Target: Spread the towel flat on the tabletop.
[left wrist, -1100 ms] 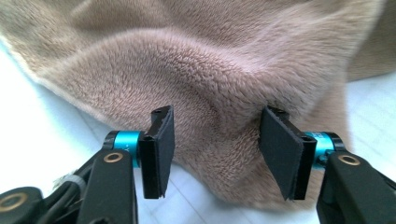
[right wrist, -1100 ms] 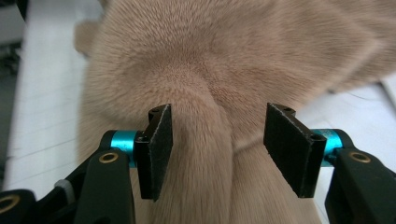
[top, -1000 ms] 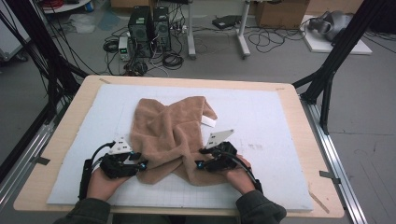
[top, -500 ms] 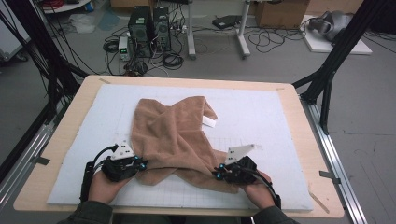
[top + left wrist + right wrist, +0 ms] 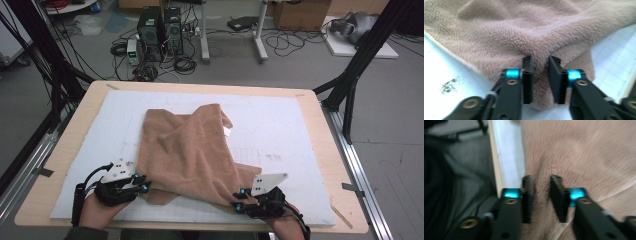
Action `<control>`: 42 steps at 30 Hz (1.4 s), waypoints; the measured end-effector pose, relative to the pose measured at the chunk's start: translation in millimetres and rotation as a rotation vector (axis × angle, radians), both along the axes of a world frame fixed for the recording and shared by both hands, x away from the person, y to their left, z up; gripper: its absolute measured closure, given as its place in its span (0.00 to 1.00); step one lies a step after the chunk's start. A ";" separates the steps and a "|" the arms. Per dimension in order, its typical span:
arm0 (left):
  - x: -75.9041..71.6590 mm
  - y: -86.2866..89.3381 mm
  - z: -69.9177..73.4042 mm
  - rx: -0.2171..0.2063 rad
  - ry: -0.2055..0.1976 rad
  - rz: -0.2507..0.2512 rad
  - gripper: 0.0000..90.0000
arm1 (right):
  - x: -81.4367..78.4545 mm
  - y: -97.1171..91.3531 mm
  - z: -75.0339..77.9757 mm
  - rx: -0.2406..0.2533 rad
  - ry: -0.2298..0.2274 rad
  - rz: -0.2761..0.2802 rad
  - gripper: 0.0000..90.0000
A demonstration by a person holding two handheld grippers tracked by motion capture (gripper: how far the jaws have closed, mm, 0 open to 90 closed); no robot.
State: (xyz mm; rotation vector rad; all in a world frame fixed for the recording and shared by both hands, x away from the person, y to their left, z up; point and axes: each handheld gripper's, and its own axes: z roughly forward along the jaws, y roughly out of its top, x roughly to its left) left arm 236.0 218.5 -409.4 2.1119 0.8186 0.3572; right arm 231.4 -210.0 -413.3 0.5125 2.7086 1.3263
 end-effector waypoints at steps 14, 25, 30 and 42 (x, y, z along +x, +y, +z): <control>58.2 -5.7 -15.5 0.025 0.038 0.082 0.51 | 99.3 33.9 -7.3 -0.099 -0.053 -0.123 0.58; 68.1 -12.9 -26.0 0.006 0.118 0.025 0.90 | 109.0 34.2 -23.8 -0.099 0.020 -0.087 0.95; 55.3 -15.0 -18.3 0.009 0.068 0.021 0.92 | 89.8 20.3 -11.0 -0.140 -0.013 -0.091 0.95; 16.1 -19.7 -8.1 -0.044 0.041 -0.056 0.93 | 5.4 -12.7 -2.9 -0.139 -0.017 -0.056 0.95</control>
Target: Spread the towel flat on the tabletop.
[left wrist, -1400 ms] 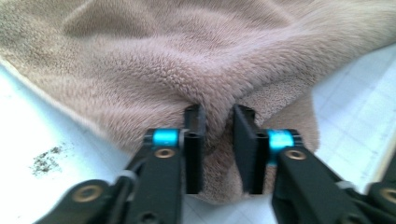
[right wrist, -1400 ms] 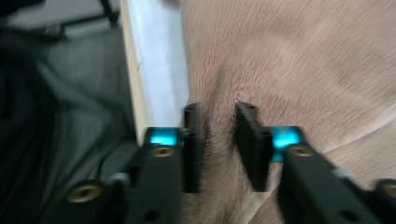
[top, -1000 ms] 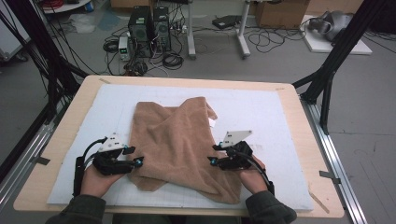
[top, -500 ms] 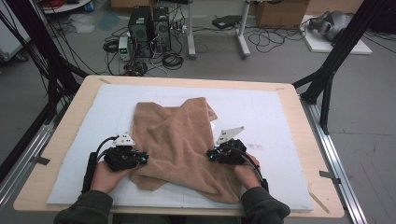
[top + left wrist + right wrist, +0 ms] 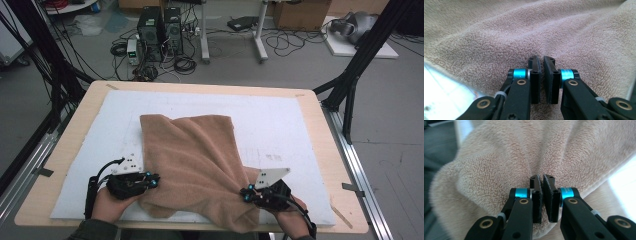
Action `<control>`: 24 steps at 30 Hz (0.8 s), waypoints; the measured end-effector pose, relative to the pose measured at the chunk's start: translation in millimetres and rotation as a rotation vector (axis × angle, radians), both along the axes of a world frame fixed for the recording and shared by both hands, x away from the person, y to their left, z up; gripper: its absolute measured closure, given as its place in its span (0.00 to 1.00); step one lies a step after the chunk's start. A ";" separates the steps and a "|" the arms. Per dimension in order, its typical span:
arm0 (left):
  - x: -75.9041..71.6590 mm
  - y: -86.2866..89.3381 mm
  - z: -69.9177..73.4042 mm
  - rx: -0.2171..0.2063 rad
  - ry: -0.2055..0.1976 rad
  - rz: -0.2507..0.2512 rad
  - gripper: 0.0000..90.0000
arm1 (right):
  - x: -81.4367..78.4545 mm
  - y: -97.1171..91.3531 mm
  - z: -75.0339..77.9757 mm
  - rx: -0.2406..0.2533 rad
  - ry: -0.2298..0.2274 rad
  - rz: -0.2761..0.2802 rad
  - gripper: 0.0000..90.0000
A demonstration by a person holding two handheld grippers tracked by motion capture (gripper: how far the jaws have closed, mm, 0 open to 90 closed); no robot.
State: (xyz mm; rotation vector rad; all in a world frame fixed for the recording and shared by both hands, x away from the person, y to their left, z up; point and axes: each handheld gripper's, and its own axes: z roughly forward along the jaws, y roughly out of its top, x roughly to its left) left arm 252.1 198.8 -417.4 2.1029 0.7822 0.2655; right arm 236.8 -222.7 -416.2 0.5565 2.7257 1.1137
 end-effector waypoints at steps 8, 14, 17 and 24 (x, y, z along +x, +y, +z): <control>-15.3 13.2 17.9 -0.024 -0.019 -0.007 0.76 | -2.9 5.0 6.4 0.085 0.008 0.038 0.75; 11.1 9.6 21.4 -0.020 -0.034 0.022 0.62 | 34.2 8.7 13.7 0.066 -0.054 -0.012 0.66; 39.1 5.6 9.1 0.005 -0.021 0.093 0.56 | 72.5 15.6 10.2 0.063 -0.072 -0.058 0.63; 64.6 -3.3 -18.0 0.116 0.095 0.087 0.66 | 105.8 28.0 -14.1 0.039 -0.022 -0.064 0.63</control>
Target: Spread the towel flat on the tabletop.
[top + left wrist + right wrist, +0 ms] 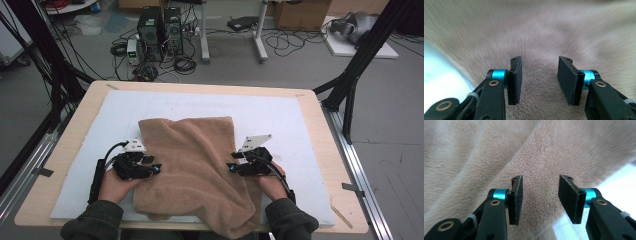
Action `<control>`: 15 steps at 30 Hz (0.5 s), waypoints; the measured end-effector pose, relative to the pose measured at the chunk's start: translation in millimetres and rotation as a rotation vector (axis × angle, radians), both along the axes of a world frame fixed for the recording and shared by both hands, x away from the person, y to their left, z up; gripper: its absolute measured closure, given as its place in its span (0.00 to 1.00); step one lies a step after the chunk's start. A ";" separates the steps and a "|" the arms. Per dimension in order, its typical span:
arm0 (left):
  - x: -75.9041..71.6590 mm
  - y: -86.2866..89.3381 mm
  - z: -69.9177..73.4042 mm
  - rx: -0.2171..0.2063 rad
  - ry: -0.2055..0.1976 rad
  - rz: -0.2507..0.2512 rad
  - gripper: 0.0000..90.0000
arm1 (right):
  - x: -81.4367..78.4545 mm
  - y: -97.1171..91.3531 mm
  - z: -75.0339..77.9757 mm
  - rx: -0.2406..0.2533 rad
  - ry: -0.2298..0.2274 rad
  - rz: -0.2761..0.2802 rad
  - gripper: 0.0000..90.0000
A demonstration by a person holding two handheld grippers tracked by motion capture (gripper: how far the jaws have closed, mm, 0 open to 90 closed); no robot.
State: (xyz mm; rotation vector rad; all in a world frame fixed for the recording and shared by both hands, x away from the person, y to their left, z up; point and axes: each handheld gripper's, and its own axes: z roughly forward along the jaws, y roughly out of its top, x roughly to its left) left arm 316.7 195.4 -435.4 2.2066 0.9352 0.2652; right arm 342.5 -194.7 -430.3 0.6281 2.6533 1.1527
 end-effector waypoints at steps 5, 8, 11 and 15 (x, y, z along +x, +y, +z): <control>-2.3 -5.8 0.9 0.007 -0.041 -0.004 0.88 | 1.7 2.7 -9.9 -0.011 0.028 0.055 0.93; -1.8 -6.9 0.8 0.003 -0.036 -0.008 0.90 | 0.0 -0.3 -8.1 -0.022 0.023 0.061 0.96; -3.0 -9.3 1.2 0.016 -0.047 -0.012 0.91 | -4.5 -4.1 -5.3 -0.029 0.022 0.052 0.96; -3.2 -15.4 1.1 0.007 -0.057 -0.017 0.93 | -21.4 -19.6 2.9 -0.048 0.015 0.035 0.96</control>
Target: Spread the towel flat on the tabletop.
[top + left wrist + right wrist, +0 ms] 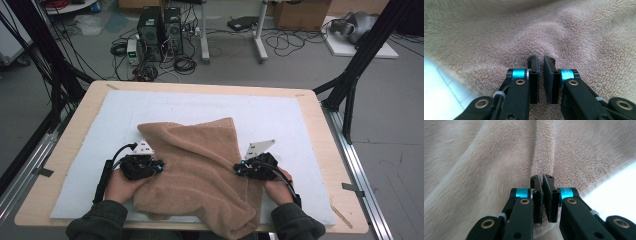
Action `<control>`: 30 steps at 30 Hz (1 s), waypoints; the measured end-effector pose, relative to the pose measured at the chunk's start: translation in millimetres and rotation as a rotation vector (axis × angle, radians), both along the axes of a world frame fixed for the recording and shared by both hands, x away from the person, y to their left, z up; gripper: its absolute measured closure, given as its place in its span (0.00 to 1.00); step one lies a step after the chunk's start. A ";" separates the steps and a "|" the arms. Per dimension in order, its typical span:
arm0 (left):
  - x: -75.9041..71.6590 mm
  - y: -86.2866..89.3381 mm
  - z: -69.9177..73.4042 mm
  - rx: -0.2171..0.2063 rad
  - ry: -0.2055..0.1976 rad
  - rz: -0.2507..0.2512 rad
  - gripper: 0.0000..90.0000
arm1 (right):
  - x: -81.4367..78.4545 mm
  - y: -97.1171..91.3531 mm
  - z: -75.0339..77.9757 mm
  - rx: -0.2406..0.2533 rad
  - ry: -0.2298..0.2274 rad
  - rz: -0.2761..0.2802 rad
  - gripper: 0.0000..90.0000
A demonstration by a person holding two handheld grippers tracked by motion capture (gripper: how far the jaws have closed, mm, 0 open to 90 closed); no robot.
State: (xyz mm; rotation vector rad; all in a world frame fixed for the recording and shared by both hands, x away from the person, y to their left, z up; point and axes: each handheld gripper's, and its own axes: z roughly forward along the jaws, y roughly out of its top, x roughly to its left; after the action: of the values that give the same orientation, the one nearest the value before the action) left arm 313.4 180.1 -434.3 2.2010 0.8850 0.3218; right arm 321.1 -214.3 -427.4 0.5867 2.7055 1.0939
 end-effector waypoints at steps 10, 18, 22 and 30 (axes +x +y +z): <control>-31.7 -13.8 17.2 -0.031 -0.033 -0.101 0.95 | -50.0 -28.9 4.1 -0.003 0.014 -0.006 0.96; -70.9 5.6 21.3 -0.133 0.021 -0.151 0.92 | -77.0 -26.1 7.9 0.030 0.019 0.059 0.86; -66.4 12.4 33.7 -0.139 -0.017 -0.118 0.79 | -56.7 -28.8 19.1 0.094 -0.011 0.010 0.69; -38.6 19.6 39.7 -0.134 -0.111 -0.008 0.70 | -4.0 -2.2 1.4 0.042 0.026 -0.016 0.64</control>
State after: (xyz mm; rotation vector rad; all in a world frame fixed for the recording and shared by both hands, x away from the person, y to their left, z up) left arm 274.8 199.7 -394.6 2.0429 0.8135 0.3666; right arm 317.1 -216.5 -426.0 0.6325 2.7006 1.1490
